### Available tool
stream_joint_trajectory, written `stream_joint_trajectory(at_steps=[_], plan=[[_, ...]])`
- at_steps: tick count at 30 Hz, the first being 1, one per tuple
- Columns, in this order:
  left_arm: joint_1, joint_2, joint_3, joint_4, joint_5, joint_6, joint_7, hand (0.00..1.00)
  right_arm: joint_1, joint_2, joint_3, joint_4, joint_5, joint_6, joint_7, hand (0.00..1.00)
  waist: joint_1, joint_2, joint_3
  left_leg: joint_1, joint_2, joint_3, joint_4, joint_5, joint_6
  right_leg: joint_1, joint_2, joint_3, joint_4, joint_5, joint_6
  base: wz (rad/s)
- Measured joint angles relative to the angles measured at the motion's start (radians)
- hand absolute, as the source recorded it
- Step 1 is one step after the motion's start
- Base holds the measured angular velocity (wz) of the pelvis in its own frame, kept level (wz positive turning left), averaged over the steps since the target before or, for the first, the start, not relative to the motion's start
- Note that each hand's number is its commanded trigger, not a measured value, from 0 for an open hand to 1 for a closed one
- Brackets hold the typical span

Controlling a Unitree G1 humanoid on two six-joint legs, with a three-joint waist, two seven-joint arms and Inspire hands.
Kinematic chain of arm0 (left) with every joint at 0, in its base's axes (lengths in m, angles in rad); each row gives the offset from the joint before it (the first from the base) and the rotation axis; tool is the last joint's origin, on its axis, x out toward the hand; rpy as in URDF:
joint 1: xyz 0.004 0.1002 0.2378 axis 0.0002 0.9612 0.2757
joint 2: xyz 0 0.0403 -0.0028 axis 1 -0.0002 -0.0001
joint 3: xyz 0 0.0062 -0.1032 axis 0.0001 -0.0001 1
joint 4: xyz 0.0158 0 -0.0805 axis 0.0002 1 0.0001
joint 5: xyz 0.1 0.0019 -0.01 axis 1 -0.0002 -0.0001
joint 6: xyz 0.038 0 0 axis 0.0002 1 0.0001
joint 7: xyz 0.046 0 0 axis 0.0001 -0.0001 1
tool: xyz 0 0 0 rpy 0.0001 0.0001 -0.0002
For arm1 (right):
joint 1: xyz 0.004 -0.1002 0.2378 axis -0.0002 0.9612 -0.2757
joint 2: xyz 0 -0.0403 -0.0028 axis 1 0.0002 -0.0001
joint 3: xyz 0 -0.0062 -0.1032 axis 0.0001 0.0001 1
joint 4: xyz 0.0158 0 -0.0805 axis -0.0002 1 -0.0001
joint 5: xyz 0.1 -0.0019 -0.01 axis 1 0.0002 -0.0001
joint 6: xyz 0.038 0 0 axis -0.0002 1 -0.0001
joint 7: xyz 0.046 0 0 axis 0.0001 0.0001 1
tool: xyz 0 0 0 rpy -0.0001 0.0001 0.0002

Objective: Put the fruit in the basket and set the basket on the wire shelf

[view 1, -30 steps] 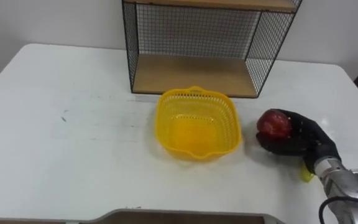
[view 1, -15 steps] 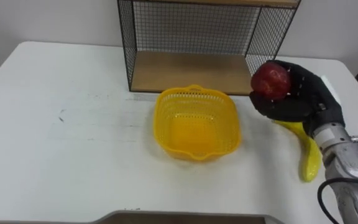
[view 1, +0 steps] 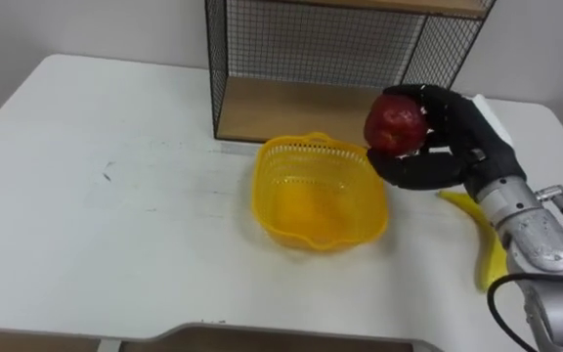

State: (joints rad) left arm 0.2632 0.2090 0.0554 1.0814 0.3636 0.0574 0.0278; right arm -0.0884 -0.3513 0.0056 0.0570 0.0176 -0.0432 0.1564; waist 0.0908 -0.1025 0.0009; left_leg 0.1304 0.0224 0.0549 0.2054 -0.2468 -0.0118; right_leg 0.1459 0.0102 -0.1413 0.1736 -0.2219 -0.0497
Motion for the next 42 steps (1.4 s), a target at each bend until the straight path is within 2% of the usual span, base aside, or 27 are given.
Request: stream_joint_trajectory(at_steps=[4,8,10,16,17,18,19,20,21,22,23,24,25,32,42], plan=[[-0.004,0.001,-0.002,0.0,0.0,0.0,0.0,0.0,-0.024,0.0,0.029,0.0,-0.029,0.0,0.023,1.0,-0.001,-0.001,-0.0002,-0.003,0.0,0.0,0.0,0.0,0.0,-0.004,0.0,0.0,0.002,0.0,0.001,0.0],[-0.008,0.003,-0.003,-0.001,0.0,0.0,-0.001,0.0,-0.044,-0.001,0.053,0.0,-0.046,0.0,0.05,1.0,-0.001,0.009,0.0065,-0.006,0.0,0.0,0.0,0.0,0.0,-0.007,0.0,-0.002,0.002,0.0,0.001,0.0],[-0.013,0.003,-0.003,-0.001,0.001,0.001,-0.001,0.0,-0.044,-0.001,0.054,0.0,-0.061,0.001,0.062,1.0,-0.001,0.012,0.0061,-0.016,0.0,-0.003,0.001,0.0,0.001,-0.015,-0.001,-0.006,0.002,0.0,0.0,0.03],[-0.024,0.003,-0.002,-0.001,0.003,0.005,-0.001,0.0,-0.044,-0.007,0.066,0.0,-0.115,0.011,0.087,1.0,0.018,0.022,0.0108,-0.018,0.0,-0.007,0.0,0.001,0.001,-0.023,-0.002,-0.01,0.01,0.0,0.0,0.0],[-0.026,0.003,-0.002,-0.001,0.003,0.006,-0.001,0.0,-0.044,-0.007,0.071,0.0,-0.126,0.017,0.088,0.97,0.021,0.022,0.0106,-0.019,0.0,-0.008,0.0,0.001,0.001,-0.023,-0.002,-0.011,0.01,0.0,0.0,0.0],[-0.027,0.002,-0.002,-0.001,0.003,0.007,-0.001,0.0,-0.044,-0.007,0.075,0.0,-0.131,0.021,0.088,0.86,0.023,0.022,0.0104,-0.019,0.0,-0.009,0.0,0.001,0.001,-0.022,-0.002,-0.012,0.01,0.0,0.0,0.0],[-0.027,0.002,-0.002,-0.001,0.003,0.007,-0.001,0.0,-0.044,-0.007,0.077,0.0,-0.133,0.022,0.088,0.84,0.024,0.021,0.0101,-0.019,0.0,-0.01,0.0,0.001,0.001,-0.022,-0.002,-0.012,0.01,0.0,0.0,0.03],[-0.028,0.003,-0.002,-0.001,0.003,0.007,-0.001,0.0,-0.044,-0.007,0.083,0.0,-0.134,0.023,0.088,0.76,0.024,0.02,0.0093,-0.019,0.0,-0.012,0.0,0.001,0.001,-0.021,-0.002,-0.014,0.01,0.0,0.0,0.04],[-0.029,0.002,-0.002,-0.001,0.003,0.008,-0.001,0.0,-0.044,-0.007,0.087,0.0,-0.137,0.023,0.088,0.58,0.024,0.02,0.0088,-0.018,0.0,-0.013,0.0,0.001,0.001,-0.019,-0.002,-0.016,0.01,0.0,0.0,0.05],[-0.031,0.002,-0.002,-0.001,0.003,0.008,-0.001,0.0,-0.044,-0.007,0.091,0.0,-0.145,0.023,0.089,0.53,0.025,0.019,0.0083,-0.018,0.0,-0.016,0.0,0.001,0.001,-0.018,-0.003,-0.021,0.01,0.0,0.0,0.06],[-0.032,0.002,-0.002,-0.001,0.003,0.009,-0.001,0.0,-0.044,-0.007,0.092,0.0,-0.148,0.024,0.089,0.25,0.024,0.019,0.0083,-0.018,0.0,-0.016,0.0,0.001,0.001,-0.018,-0.004,-0.024,0.01,0.0,0.0,0.04],[-0.032,0.002,-0.002,-0.001,0.003,0.009,-0.001,0.0,-0.044,-0.007,0.092,0.0,-0.151,0.025,0.089,0.08,0.024,0.02,0.0077,-0.018,0.0,-0.016,0.0,0.001,0.001,-0.018,-0.004,-0.024,0.01,0.0,0.0,0.0],[-0.033,0.002,-0.002,-0.001,0.003,0.009,-0.001,0.0,-0.044,-0.007,0.092,0.0,-0.153,0.026,0.089,0.0,0.025,0.02,0.0072,-0.018,0.0,-0.016,0.0,0.001,0.001,-0.018,-0.004,-0.024,0.01,0.0,0.0,0.0],[-0.032,0.001,-0.002,0.0,0.002,0.009,-0.001,0.0,-0.044,-0.007,0.092,0.0,-0.178,0.038,0.108,0.0,0.024,0.03,0.0016,-0.013,0.0,-0.016,0.0,0.001,0.002,-0.006,-0.005,-0.025,0.01,0.001,0.001,0.0],[-0.036,0.0,-0.003,0.0,-0.002,0.006,-0.001,0.0,-0.044,-0.007,0.092,0.006,-0.174,0.038,0.108,0.0,0.021,0.03,0.0028,-0.013,-0.002,-0.015,0.007,0.004,0.003,-0.008,-0.006,-0.027,0.011,0.001,0.001,0.0]])
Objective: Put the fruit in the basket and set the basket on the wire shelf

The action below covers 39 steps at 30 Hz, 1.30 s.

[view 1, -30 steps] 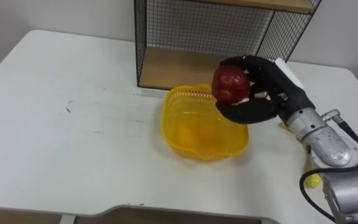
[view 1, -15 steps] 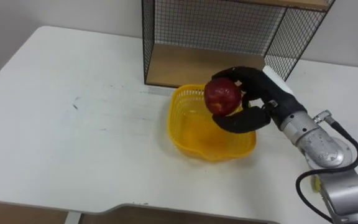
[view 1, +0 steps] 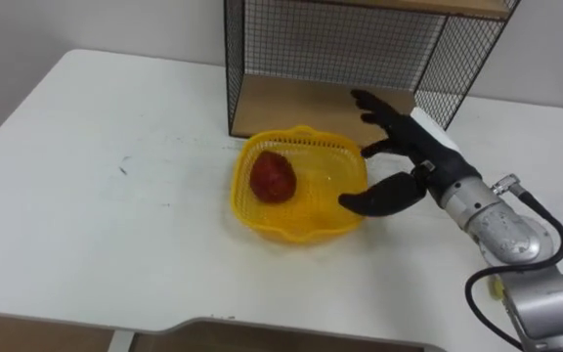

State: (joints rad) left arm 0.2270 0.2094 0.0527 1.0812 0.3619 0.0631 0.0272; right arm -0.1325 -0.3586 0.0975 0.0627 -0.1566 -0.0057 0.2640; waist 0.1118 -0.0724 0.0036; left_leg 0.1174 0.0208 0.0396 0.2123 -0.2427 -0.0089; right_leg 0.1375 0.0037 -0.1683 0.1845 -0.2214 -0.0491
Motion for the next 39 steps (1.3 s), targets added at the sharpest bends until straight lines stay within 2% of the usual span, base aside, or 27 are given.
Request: stream_joint_trajectory(at_steps=[5,7,9,14,20,23,28,32,36,39], plan=[[0.003,0.0,0.0,0.001,0.0,-0.005,0.0,0.0,0.0,0.0,-0.003,0.003,0.006,0.0,-0.001,0.0,-0.004,-0.012,0.0061,0.007,0.0,0.001,0.001,0.0,0.0,0.006,0.0,0.001,0.001,0.0,0.0,0.0],[0.005,0.0,0.0,0.001,-0.002,-0.006,0.0,0.0,0.0,0.0,-0.008,0.002,0.032,-0.001,-0.001,0.0,-0.007,-0.019,0.0053,0.007,0.0,0.003,0.001,0.0,0.0,0.006,0.0,0.001,0.001,0.0,0.0,0.0],[0.011,0.0,0.0,0.003,-0.002,-0.006,0.0,0.0,0.0,0.0,-0.02,0.002,0.04,-0.002,-0.003,0.0,-0.014,-0.027,0.0002,0.006,-0.001,0.003,0.001,0.0,0.0,0.007,0.0,0.0,0.001,0.0,0.0,0.0],[0.021,0.002,0.002,0.014,-0.001,-0.008,0.0,0.0,0.0,0.0,-0.048,-0.002,0.049,-0.018,-0.03,0.0,-0.026,-0.03,-0.001,0.015,0.0,0.004,0.0,0.0,0.0,0.022,0.0,0.002,0.001,0.0,0.0,-0.01],[0.021,0.004,0.011,0.013,-0.001,-0.009,0.0,0.0,0.0,0.0,-0.096,-0.01,0.06,-0.028,-0.08,0.0,-0.032,-0.02,0.0017,0.013,0.0,0.005,0.01,0.0,0.0,0.019,0.0,0.004,0.0,0.0,0.0,0.0],[0.034,0.003,0.015,-0.002,0.004,-0.008,0.0,0.0,0.0,0.001,-0.143,-0.022,0.116,-0.029,-0.093,0.0,-0.044,-0.014,0.0027,0.012,-0.001,0.006,0.01,0.0,0.0,0.018,-0.001,0.004,-0.003,0.0,0.0,0.01],[0.057,0.002,0.03,-0.024,0.004,-0.004,0.001,0.0,0.008,0.001,-0.212,-0.049,0.212,-0.029,-0.184,0.0,-0.058,-0.011,-0.0053,0.012,-0.002,0.006,0.009,0.0,0.0,0.016,-0.001,0.008,-0.003,0.0,0.0,-0.01],[0.067,0.0,0.045,-0.022,0.004,-0.004,0.007,0.0,0.023,0.001,-0.242,-0.034,0.232,-0.029,-0.257,0.0,-0.077,-0.02,-0.0116,0.015,-0.001,0.008,0.007,0.0,0.0,0.019,0.0,0.004,-0.003,0.0,0.0,-0.02],[0.077,-0.002,0.046,-0.022,0.004,-0.003,0.008,0.0,0.04,0.001,-0.263,0.001,0.225,-0.032,-0.324,0.0,-0.09,-0.02,-0.0113,0.03,0.0,0.012,-0.003,0.0,0.0,0.024,0.001,0.011,0.0,0.0,0.0,-0.05],[0.08,-0.005,0.045,-0.022,0.004,-0.001,0.007,0.0,0.042,0.001,-0.275,0.07,0.218,-0.028,-0.366,0.0,-0.087,-0.019,-0.0099,0.033,0.0,0.016,-0.007,0.0,0.0,0.023,0.001,0.017,0.002,0.002,0.003,-0.07]])
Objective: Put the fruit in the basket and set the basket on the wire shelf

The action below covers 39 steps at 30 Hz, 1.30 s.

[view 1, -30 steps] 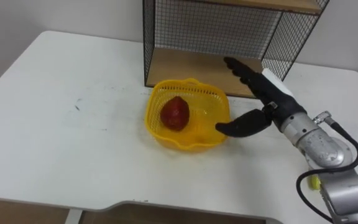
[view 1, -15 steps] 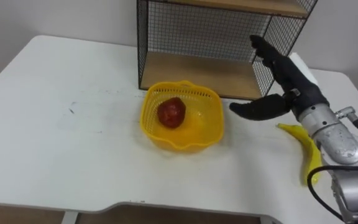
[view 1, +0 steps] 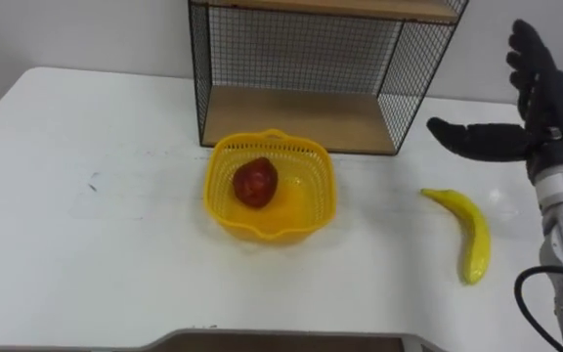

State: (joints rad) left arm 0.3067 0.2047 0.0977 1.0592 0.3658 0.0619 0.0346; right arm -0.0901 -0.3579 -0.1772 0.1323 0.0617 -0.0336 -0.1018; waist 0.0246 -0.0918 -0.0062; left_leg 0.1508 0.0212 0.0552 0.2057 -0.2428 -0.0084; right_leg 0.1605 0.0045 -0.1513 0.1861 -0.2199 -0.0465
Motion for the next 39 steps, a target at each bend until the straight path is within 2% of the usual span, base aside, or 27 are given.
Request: stream_joint_trajectory(at_steps=[3,10,15,22,24,31,34,39], plan=[[0.001,-0.001,0.0,0.0,-0.001,0.017,0.0,0.0,0.001,0.0,0.0,0.068,-0.002,0.01,-0.032,0.0,0.002,0.003,0.0018,0.001,0.001,0.014,0.001,0.001,0.001,-0.001,0.0,0.006,0.002,0.002,0.001,-0.05],[-0.002,-0.004,-0.004,-0.001,-0.005,0.065,0.0,0.0,0.0,0.0,0.002,0.184,0.017,0.027,-0.073,0.0,0.003,0.007,0.0031,0.0,-0.002,0.013,0.0,0.002,0.004,-0.003,-0.002,0.012,-0.001,0.002,0.002,-0.01],[-0.009,-0.015,-0.001,-0.001,-0.003,0.09,0.0,0.0,0.0,0.0,0.005,0.216,0.002,0.055,-0.078,0.0,0.004,0.007,0.0119,-0.004,-0.002,0.013,-0.001,0.003,0.004,-0.008,-0.002,0.012,-0.005,0.002,0.002,0.0],[-0.006,-0.015,0.003,-0.027,0.0,0.092,0.0,0.0,0.0,0.0,0.04,0.239,-0.019,0.058,-0.049,0.0,0.008,0.001,0.0079,-0.017,0.0,0.013,-0.002,0.003,0.004,-0.023,0.001,0.013,-0.001,0.002,0.001,-0.02],[0.0,-0.015,0.01,-0.054,0.0,0.092,-0.001,0.0,0.0,0.0,0.04,0.262,-0.032,0.072,-0.024,0.0,0.012,-0.002,0.0059,-0.017,0.0,0.013,-0.002,0.003,0.004,-0.023,0.001,0.013,-0.001,0.002,0.002,0.0],[0.004,-0.015,0.018,-0.069,0.001,0.092,-0.007,0.0,-0.001,0.0,0.04,0.294,-0.075,0.08,0.025,0.0,0.012,-0.002,0.0038,-0.016,0.0,0.013,-0.001,0.003,0.004,-0.022,0.0,0.011,0.001,0.003,0.001,0.0],[0.012,-0.015,0.018,-0.072,0.001,0.092,-0.007,0.0,-0.001,0.0,0.04,0.329,-0.1,0.097,0.055,0.0,0.012,-0.003,0.0033,-0.016,0.0,0.016,-0.001,0.003,0.004,-0.022,-0.001,0.012,0.003,0.003,0.002,0.0],[0.021,-0.011,0.018,-0.074,0.001,0.093,-0.007,0.0,-0.001,0.0,0.046,0.395,-0.153,0.102,0.08,0.0,0.013,-0.014,0.0042,-0.014,-0.002,0.017,-0.001,0.003,0.005,-0.02,-0.001,0.012,0.0,0.003,0.002,0.0]])
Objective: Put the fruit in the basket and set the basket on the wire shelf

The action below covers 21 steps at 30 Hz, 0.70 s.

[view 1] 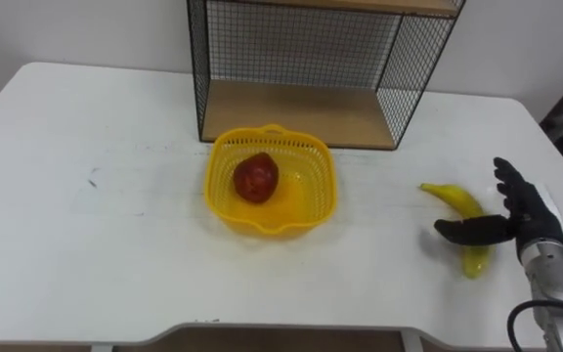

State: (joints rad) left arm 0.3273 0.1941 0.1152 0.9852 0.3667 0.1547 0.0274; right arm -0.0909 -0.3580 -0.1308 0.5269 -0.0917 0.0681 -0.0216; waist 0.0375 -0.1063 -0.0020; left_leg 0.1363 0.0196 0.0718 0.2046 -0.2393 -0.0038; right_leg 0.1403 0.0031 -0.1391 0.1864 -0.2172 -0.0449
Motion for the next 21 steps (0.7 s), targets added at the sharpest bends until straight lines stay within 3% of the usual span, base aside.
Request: stream_joint_trajectory(at_steps=[12,21], plan=[[-0.008,0.002,0.0,0.0,-0.002,0.0,0.0,0.0,-0.012,-0.001,0.011,0.068,-0.022,-0.002,0.037,0.0,-0.005,-0.004,0.0037,0.005,0.0,-0.005,-0.003,0.0,0.0,0.006,0.0,-0.002,-0.003,0.0,0.0,0.0],[-0.003,0.002,0.008,0.002,-0.003,0.0,0.0,0.0,-0.013,-0.001,0.004,0.09,-0.032,-0.006,0.048,0.0,-0.004,-0.003,0.0016,0.01,-0.002,-0.006,-0.002,0.0,0.0,0.021,-0.001,-0.007,-0.016,0.002,0.003,0.01]])
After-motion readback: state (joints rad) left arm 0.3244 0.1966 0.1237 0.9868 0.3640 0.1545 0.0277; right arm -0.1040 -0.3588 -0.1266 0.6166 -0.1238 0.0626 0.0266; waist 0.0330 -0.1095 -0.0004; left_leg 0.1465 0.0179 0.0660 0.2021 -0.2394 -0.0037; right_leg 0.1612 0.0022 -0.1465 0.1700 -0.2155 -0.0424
